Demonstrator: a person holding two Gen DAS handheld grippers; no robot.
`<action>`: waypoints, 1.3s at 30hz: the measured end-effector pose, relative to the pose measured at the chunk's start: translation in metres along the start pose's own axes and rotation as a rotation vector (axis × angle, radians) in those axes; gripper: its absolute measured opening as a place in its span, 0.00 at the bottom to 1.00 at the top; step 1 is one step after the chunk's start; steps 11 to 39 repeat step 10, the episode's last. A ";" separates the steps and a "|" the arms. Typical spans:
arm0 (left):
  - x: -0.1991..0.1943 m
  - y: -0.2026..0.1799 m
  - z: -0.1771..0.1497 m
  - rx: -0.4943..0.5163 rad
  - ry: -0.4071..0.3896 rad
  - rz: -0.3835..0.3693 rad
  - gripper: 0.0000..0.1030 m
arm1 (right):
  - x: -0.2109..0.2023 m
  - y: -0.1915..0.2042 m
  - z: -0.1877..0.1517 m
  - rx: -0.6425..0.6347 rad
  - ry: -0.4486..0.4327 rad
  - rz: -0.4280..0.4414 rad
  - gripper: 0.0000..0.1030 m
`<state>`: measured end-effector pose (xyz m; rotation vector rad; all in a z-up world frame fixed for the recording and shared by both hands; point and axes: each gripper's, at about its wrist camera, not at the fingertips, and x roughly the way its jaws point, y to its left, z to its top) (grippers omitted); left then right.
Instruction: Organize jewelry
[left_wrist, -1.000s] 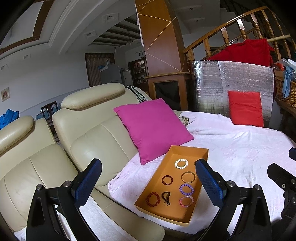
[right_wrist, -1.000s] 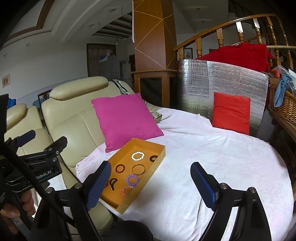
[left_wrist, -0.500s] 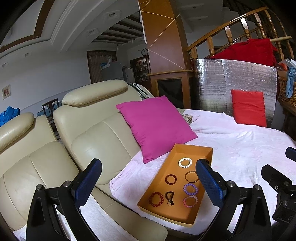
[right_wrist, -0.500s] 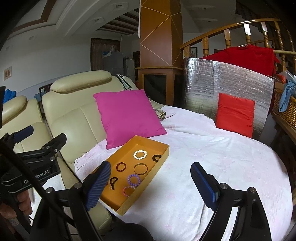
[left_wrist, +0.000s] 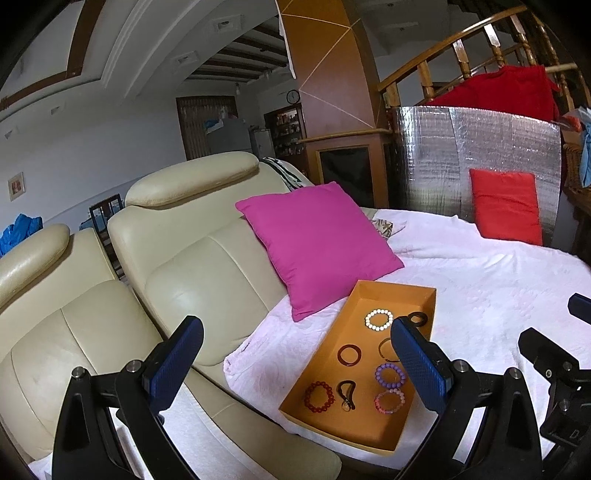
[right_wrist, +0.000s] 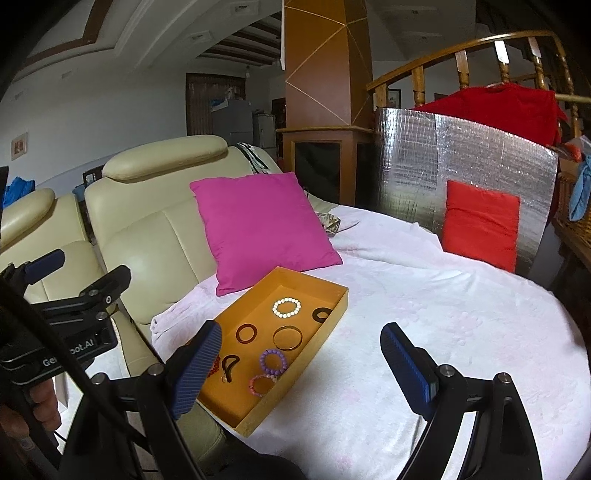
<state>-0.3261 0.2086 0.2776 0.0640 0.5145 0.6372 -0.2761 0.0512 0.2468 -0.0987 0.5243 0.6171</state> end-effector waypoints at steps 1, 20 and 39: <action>0.002 -0.003 0.000 0.007 0.002 0.002 0.98 | 0.002 -0.004 -0.001 0.009 0.003 0.002 0.87; 0.024 -0.085 0.004 0.135 0.007 -0.102 0.98 | 0.016 -0.083 -0.015 0.159 -0.007 -0.063 0.87; 0.024 -0.085 0.004 0.135 0.007 -0.102 0.98 | 0.016 -0.083 -0.015 0.159 -0.007 -0.063 0.87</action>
